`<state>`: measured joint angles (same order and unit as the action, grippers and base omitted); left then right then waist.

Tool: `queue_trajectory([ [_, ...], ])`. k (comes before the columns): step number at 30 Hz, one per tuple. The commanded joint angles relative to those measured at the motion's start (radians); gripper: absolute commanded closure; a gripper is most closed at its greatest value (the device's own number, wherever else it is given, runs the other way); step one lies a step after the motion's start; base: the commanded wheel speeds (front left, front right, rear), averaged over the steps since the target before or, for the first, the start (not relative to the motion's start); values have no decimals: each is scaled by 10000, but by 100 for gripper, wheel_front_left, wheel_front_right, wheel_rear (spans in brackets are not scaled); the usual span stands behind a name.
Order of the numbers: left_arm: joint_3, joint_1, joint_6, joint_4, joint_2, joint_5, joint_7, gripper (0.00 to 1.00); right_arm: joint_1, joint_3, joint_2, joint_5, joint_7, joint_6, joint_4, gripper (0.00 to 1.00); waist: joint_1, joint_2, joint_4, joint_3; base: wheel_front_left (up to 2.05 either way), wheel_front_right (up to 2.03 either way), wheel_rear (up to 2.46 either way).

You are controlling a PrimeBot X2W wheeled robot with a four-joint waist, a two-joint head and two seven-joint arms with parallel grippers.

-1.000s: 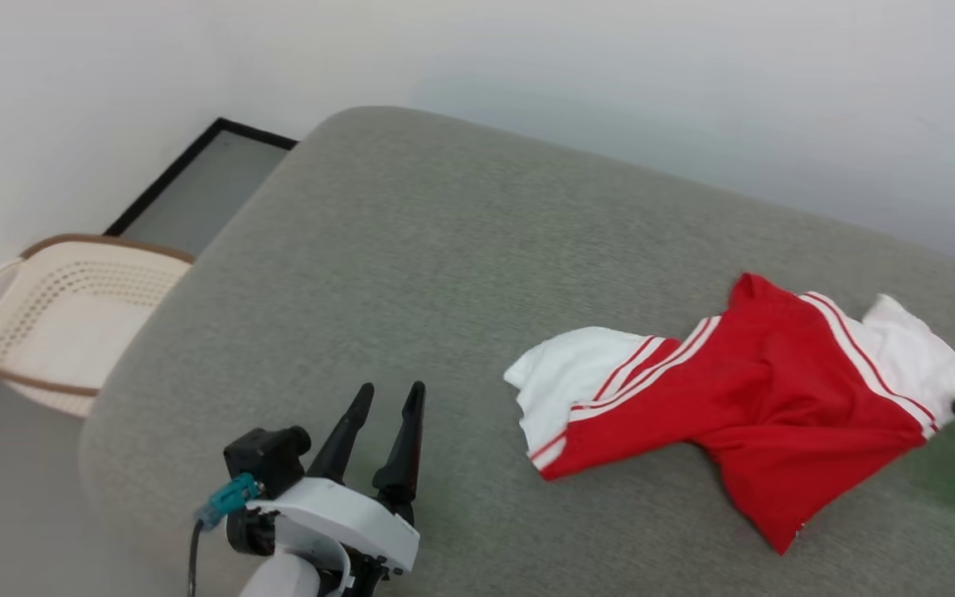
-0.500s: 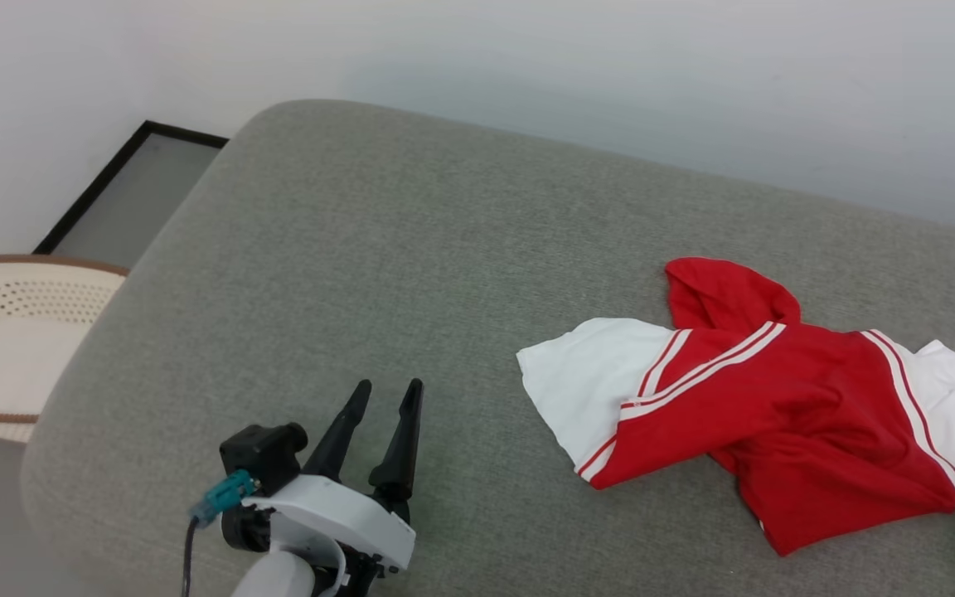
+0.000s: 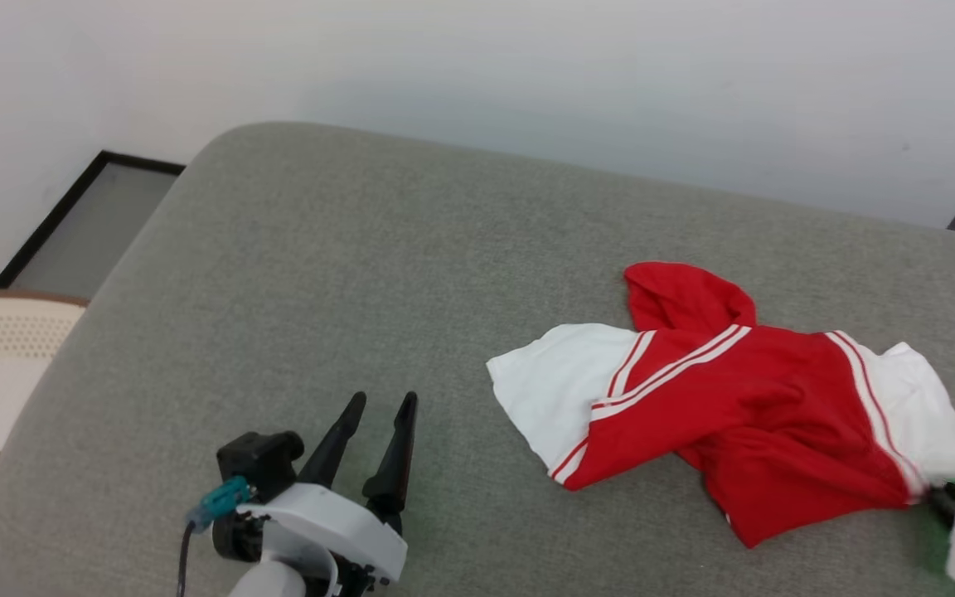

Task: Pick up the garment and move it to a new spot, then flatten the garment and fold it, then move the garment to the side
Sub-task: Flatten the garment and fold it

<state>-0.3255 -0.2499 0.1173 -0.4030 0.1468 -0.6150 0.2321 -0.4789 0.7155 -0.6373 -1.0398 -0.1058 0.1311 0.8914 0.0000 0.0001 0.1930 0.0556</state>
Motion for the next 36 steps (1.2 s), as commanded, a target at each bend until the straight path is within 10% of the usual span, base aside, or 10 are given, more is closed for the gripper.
queue_trajectory([
  [1,4,146,-41,47,79,-12,-1,0,-11,5,193,201,36,-7,11,0,0,-1,-201,-203,0,0,0],
  [18,662,1489,-699,1082,893,874,322,0,1136,-1377,-21,2853,3015,-9,-2420,0,0,-1,-2020,-810,0,0,0],
  [36,3239,3410,-272,4197,-414,3439,321,0,5343,-6800,3324,7508,3701,-9,-7502,0,0,-1,-3121,-807,0,0,0],
])
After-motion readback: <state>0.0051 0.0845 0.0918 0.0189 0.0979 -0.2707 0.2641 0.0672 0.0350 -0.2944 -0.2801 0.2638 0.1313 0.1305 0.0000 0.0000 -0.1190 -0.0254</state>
